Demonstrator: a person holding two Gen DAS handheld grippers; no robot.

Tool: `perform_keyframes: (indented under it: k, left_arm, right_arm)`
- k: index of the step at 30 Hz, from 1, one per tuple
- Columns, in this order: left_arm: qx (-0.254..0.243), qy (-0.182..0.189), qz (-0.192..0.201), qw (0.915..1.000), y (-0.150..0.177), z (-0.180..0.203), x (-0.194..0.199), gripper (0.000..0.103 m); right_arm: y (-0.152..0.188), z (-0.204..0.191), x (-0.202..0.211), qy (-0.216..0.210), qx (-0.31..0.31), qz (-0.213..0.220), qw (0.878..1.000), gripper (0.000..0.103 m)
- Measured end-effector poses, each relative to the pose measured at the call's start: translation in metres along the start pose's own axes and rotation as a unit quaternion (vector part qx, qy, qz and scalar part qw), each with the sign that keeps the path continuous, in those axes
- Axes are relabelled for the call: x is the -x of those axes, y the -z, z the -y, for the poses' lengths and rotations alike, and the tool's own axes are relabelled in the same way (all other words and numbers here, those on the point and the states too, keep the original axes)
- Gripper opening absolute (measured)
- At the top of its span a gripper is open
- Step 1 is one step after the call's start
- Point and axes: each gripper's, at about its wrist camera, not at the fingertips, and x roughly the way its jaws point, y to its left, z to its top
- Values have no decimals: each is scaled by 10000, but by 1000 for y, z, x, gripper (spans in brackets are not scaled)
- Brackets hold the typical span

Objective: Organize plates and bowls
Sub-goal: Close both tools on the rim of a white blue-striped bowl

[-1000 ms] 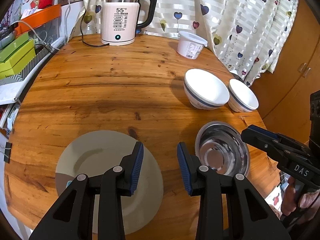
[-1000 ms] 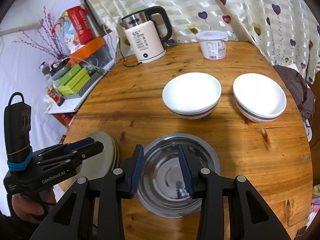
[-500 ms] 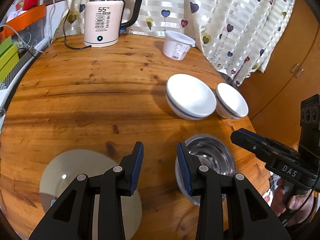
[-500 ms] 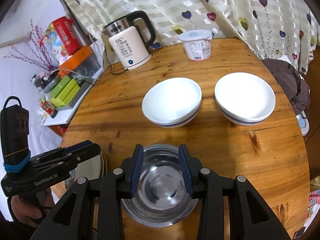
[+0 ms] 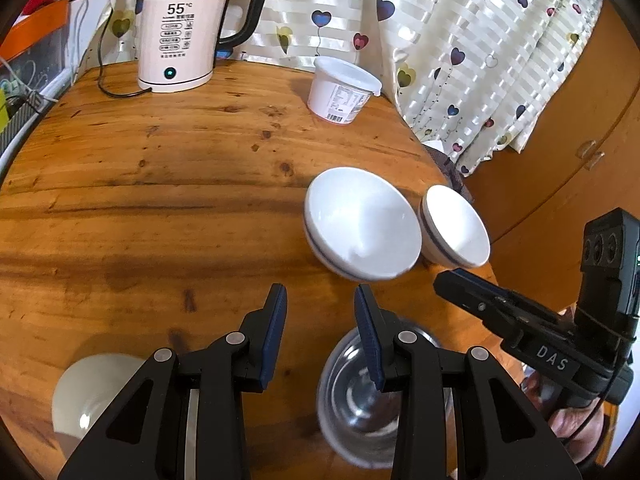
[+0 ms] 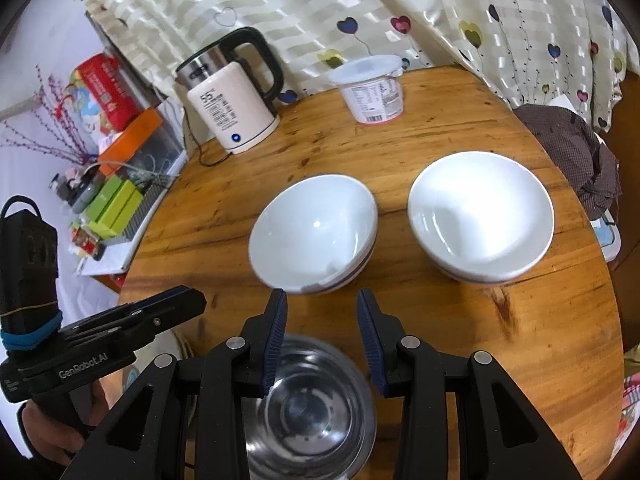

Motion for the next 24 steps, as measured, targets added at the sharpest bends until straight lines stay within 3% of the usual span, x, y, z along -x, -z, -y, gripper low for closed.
perform_keyframes:
  k: [11,24]
  left_arm:
    - [281,91,-115,9995,-22,0,-35,36]
    - [326,173,-247,9990,-29,-1,-61,36]
  right_arm:
    - [-19,18,-26,65,-215,-80,9997,35]
    - [-27,26,-47,57,-295,-199,9994,23]
